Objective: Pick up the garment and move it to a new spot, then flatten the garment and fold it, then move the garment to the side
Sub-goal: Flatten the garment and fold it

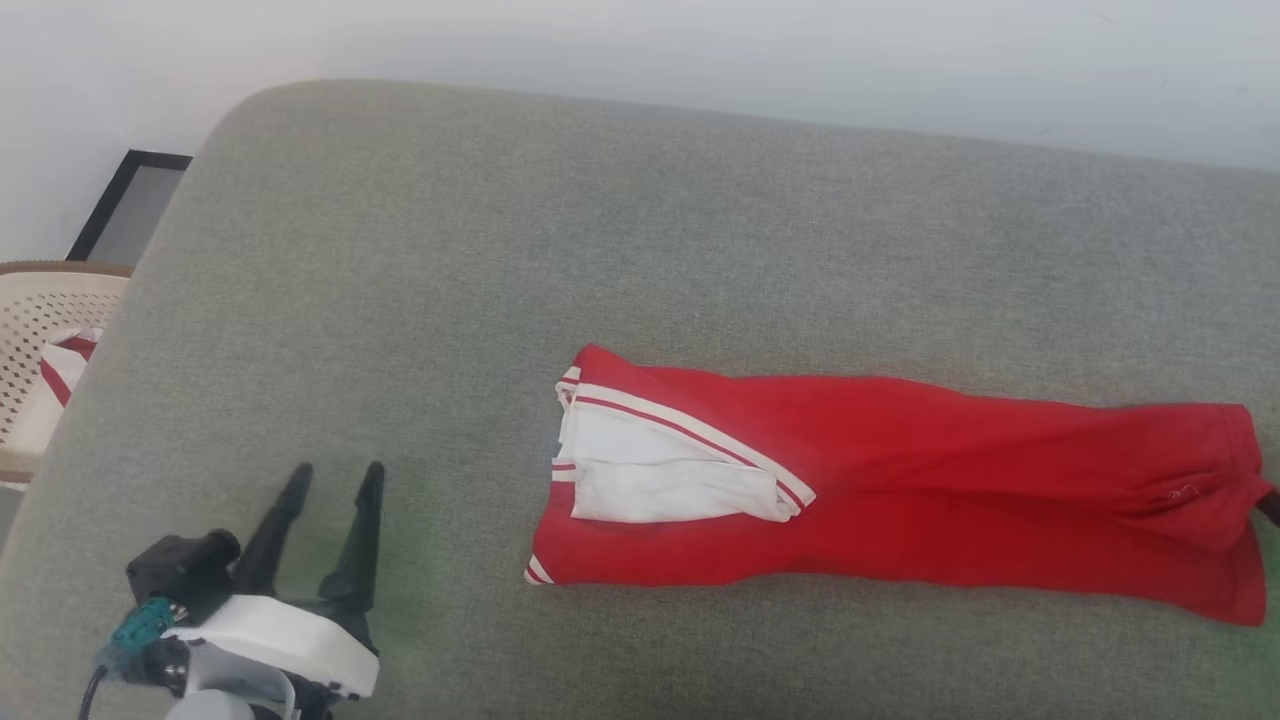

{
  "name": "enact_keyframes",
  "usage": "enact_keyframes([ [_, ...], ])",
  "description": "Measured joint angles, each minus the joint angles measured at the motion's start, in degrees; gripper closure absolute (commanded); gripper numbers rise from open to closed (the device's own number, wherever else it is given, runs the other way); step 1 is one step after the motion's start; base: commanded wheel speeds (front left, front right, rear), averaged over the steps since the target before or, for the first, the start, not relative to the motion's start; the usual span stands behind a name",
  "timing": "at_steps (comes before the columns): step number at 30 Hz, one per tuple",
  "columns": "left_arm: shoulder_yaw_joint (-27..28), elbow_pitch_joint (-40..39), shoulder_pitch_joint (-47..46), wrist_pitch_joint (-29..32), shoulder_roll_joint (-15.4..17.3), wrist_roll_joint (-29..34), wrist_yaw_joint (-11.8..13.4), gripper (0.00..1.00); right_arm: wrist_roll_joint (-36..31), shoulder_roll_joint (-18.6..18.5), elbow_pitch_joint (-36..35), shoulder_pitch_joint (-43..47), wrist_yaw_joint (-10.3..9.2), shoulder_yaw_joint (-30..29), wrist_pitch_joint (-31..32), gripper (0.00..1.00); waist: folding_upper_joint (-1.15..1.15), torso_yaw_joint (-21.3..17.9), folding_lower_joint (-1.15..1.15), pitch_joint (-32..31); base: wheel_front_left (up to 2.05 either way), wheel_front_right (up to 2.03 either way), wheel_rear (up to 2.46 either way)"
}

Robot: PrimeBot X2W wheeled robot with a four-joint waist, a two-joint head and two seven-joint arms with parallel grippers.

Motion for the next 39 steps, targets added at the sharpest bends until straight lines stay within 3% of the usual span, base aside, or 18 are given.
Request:
enact_keyframes([
  [5, 6.4, -3.2, 1.2, 0.0, -3.8, 10.9, 0.0, 0.0, -0.5, 0.6, 0.9, 0.0, 0.0, -1.6, 0.8, 0.0, 0.0, 0.0, 0.0, -0.4, 0.0, 0.0, 0.0],
  [9, 9.2, -5.9, 2.3, 0.0, -6.5, 15.3, 0.0, 0.0, -1.6, 1.7, 1.6, -0.2, 0.0, -2.3, 1.7, 0.0, 0.0, 0.2, 0.0, -0.6, 0.0, 0.0, 0.0],
  [19, 9.5, -7.0, 2.9, 0.0, -8.2, 16.3, 0.0, 0.0, -9.2, 5.5, 8.7, -5.8, 0.01, -1.7, 8.1, 0.0, 0.0, 1.0, 0.0, 0.1, 0.0, 0.0, 0.0],
  [20, 9.4, -7.0, 2.8, 0.0, -8.3, 16.7, 0.0, 0.0, -10.0, 6.0, 9.5, -6.3, 0.0, -1.6, 8.7, 0.06, 0.0, 1.1, 0.0, 0.3, 0.0, 0.0, 0.0],
  [21, 9.4, -7.0, 2.8, 0.0, -8.3, 16.8, 0.0, 0.0, -10.8, 6.3, 10.3, -6.9, 0.0, -1.4, 9.4, 0.57, 0.0, 1.2, 0.0, 0.4, 0.0, 0.0, 0.0],
  [22, 9.5, -7.2, 2.6, 0.0, -8.5, 17.3, 0.0, 0.0, -11.5, 6.7, 10.6, -7.7, -0.02, -1.2, 10.8, 1.0, 0.0, 1.3, 0.0, 0.7, 0.0, 0.0, 0.0],
  [26, 9.7, -7.4, 2.4, 0.0, -8.9, 17.7, 0.0, 0.0, -11.9, 8.4, 10.8, -8.8, -0.02, -1.6, 11.6, 1.0, 0.0, 1.3, 0.0, 1.0, 0.0, 0.0, 0.0],
  [35, 10.8, -8.5, 2.4, 0.0, -9.2, 18.5, 0.0, 0.0, -11.4, 8.5, 10.0, -9.8, 0.12, -5.2, 9.7, 1.0, 0.0, -0.8, 0.0, 1.7, 0.0, 0.0, 0.0],
  [39, 11.6, -9.3, 2.4, 0.0, -9.3, 19.0, 0.0, 0.0, -11.1, 5.6, 10.6, -10.6, 0.07, -9.4, 7.3, 1.0, 0.0, -2.6, 0.0, 2.4, 0.0, 0.0, 0.0],
])
